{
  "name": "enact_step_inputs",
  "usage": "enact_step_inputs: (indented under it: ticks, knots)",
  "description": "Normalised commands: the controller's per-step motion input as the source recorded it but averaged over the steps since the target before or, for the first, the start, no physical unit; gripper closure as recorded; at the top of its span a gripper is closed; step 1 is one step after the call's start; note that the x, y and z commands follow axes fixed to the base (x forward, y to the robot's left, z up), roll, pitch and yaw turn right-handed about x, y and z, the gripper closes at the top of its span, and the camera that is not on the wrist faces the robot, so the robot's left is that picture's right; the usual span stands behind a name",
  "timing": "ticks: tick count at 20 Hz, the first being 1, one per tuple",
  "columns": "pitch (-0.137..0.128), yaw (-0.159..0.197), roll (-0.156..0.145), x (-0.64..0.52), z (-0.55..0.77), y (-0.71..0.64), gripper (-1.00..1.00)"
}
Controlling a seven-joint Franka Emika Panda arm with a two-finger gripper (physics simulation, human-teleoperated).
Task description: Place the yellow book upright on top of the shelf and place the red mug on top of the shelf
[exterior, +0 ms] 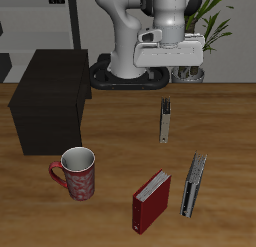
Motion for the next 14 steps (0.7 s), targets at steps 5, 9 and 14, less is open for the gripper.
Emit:
enact_step_inputs:
  ticks: [5,9,14]
  knots:
    - [-0.023,-0.024,-0.01,-0.04,-0.15,0.03,-1.0]
    - [-0.01,-0.031,-0.016,0.02,-0.3,-0.02,-1.0]
    - [-0.028,0.013,-0.022,-0.03,-0.21,0.03,-1.0]
